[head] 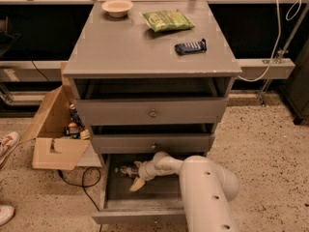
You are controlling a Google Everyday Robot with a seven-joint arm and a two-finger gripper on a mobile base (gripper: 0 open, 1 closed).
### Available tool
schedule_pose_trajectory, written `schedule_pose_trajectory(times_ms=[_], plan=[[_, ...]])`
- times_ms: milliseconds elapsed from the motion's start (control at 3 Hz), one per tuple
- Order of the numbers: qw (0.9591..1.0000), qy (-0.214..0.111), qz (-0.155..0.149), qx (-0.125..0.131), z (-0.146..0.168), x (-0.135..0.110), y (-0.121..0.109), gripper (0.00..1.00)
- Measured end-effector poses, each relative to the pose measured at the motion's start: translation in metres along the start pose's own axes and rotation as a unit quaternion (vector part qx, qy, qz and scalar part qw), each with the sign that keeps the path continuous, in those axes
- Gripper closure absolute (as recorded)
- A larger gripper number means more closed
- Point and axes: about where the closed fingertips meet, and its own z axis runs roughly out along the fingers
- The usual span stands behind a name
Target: Pick water bottle from bottom drawer and place on counter
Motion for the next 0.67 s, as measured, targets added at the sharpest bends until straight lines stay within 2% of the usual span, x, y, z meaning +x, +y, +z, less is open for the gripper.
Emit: schedule_pose_trajectory(times_ms=[333,667], plan=[[0.9999,-0.001,0.015,-0.001,0.000,0.014,0.002,0.47],[0.9996,-0.008,0.028,0.003,-0.015,0.025,0.014,0.71]])
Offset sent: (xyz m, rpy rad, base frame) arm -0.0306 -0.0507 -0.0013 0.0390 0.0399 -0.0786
